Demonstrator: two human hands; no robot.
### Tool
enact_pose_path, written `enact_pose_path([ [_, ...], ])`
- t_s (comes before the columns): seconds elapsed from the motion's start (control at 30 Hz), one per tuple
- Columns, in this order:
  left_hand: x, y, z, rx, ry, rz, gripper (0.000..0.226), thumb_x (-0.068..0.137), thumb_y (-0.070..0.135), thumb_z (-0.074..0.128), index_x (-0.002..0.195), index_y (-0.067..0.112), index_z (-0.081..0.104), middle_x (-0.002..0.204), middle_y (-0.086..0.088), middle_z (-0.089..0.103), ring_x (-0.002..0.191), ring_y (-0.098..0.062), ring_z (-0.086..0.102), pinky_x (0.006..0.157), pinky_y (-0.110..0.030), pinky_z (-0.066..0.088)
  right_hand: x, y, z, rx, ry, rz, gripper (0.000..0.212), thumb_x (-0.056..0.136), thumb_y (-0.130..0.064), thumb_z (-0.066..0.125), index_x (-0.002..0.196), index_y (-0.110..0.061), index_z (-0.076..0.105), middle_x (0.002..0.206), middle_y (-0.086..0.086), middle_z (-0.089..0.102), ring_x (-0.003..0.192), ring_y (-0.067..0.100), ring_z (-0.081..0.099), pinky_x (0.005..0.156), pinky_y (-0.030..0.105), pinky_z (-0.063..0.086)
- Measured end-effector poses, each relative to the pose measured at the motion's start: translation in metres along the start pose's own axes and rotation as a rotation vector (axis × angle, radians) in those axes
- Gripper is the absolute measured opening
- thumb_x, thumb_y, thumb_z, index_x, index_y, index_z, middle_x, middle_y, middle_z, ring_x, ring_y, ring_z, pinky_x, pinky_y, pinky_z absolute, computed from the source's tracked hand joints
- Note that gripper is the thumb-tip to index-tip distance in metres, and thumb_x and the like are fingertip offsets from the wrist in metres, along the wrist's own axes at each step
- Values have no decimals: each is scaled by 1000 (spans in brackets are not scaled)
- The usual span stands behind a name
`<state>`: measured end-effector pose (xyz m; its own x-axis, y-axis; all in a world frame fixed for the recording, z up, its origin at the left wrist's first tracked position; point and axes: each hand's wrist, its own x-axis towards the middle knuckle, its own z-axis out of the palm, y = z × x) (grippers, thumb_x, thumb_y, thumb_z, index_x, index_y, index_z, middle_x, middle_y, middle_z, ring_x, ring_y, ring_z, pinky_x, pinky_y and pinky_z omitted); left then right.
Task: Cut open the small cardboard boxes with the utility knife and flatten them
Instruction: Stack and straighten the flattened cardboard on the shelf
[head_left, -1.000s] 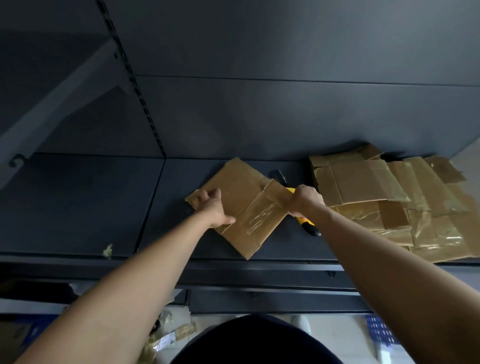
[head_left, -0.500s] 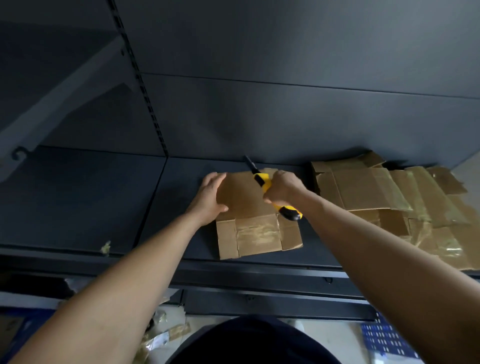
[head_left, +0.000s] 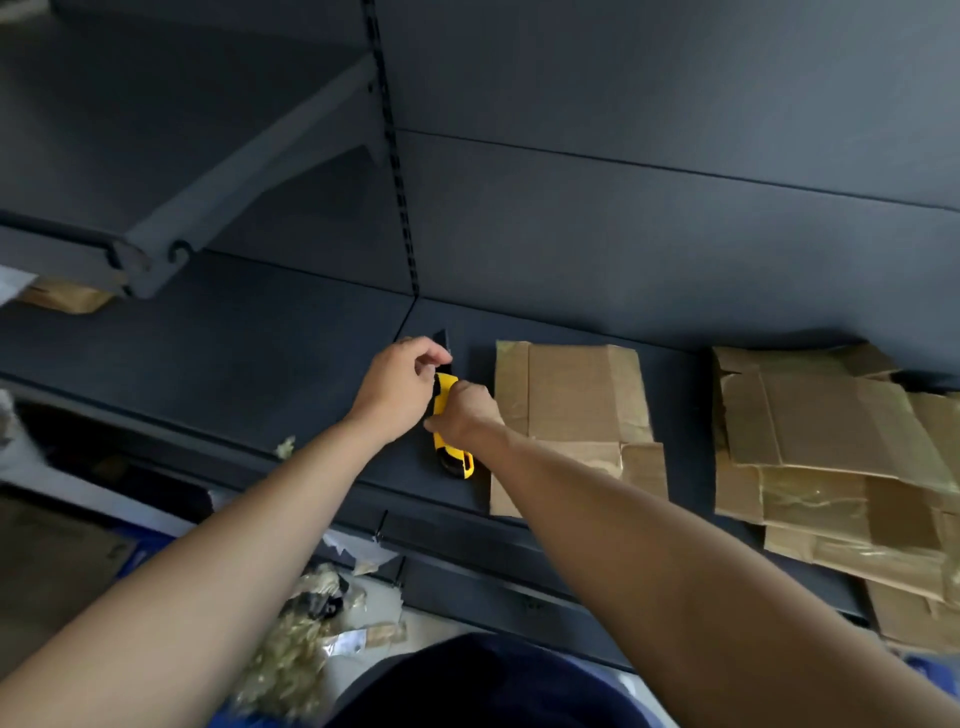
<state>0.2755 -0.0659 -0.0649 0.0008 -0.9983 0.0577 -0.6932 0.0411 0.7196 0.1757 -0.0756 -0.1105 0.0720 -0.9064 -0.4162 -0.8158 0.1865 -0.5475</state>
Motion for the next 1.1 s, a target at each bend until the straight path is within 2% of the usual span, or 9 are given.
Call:
enact_pose_path([
  [0.1, 0, 11, 6, -19, -19, -3, 31, 92, -4, 43, 95, 17, 67, 102, 3, 65, 92, -7, 57, 73, -8, 39, -1, 7, -13, 31, 69, 0, 24, 92, -13, 53, 113, -4, 58, 115, 14, 62, 106, 31, 60, 78, 30, 48],
  [0.23, 10, 49, 39, -31, -54, 11, 30, 93, -1, 43, 97, 16, 67, 104, 2, 65, 92, -12, 58, 78, -20, 42, -15, 43, -70, 98, 305, 72, 29, 89, -7, 47, 115, -8, 59, 116, 15, 62, 108, 33, 59, 85, 30, 48],
  [0.43, 8, 138, 133, -113, -444, 169, 18, 91, 3, 54, 106, 5, 65, 111, -10, 65, 102, -22, 60, 82, -18, 40, -74, 159, -164, -68, 689, 414, 37, 91, -18, 48, 125, -7, 51, 134, 16, 44, 125, 35, 36, 101, 41, 33],
  [0.5, 0, 161, 163, -141, -628, 90, 30, 91, 12, 59, 120, 4, 57, 120, -13, 60, 109, -25, 57, 89, -21, 42, -96, 197, -185, -102, 707, 581, 39, 91, -12, 46, 130, -9, 46, 140, 14, 36, 130, 34, 29, 105, 44, 27],
  [0.57, -5, 177, 186, -170, -759, -25, 51, 93, 23, 59, 136, 5, 42, 132, -14, 51, 118, -27, 52, 101, -35, 42, -115, 228, -199, -93, 692, 715, 43, 92, -11, 45, 135, -11, 39, 148, 12, 27, 136, 33, 21, 110, 45, 21],
  [0.63, -8, 188, 202, -213, -826, -141, 63, 93, 28, 58, 144, 5, 28, 134, -12, 46, 119, -27, 49, 102, -40, 42, -129, 251, -208, -30, 656, 803, 51, 94, -26, 50, 140, -11, 33, 151, 13, 24, 138, 34, 19, 110, 47, 19],
  [0.7, -10, 195, 213, -274, -877, -268, 62, 94, 28, 57, 144, 4, 27, 133, -13, 45, 114, -27, 50, 94, -36, 45, -139, 269, -212, 69, 620, 847, 65, 91, -44, 54, 141, -10, 31, 147, 14, 31, 135, 35, 25, 109, 48, 20],
  [0.9, -9, 200, 233, -441, -800, -462, 38, 93, 27, 60, 122, 5, 52, 129, -9, 53, 112, -25, 52, 86, -39, 47, -134, 281, -224, 251, 638, 850, 53, 88, -41, 59, 129, -12, 46, 135, 11, 48, 130, 34, 30, 103, 46, 27],
  [1.1, -6, 202, 233, -488, -623, -502, 45, 88, 26, 67, 124, 2, 53, 126, -12, 57, 116, -26, 53, 103, -41, 42, -126, 264, -239, 221, 693, 853, 61, 85, -41, 60, 134, -11, 39, 140, 10, 39, 130, 31, 29, 105, 43, 24],
])
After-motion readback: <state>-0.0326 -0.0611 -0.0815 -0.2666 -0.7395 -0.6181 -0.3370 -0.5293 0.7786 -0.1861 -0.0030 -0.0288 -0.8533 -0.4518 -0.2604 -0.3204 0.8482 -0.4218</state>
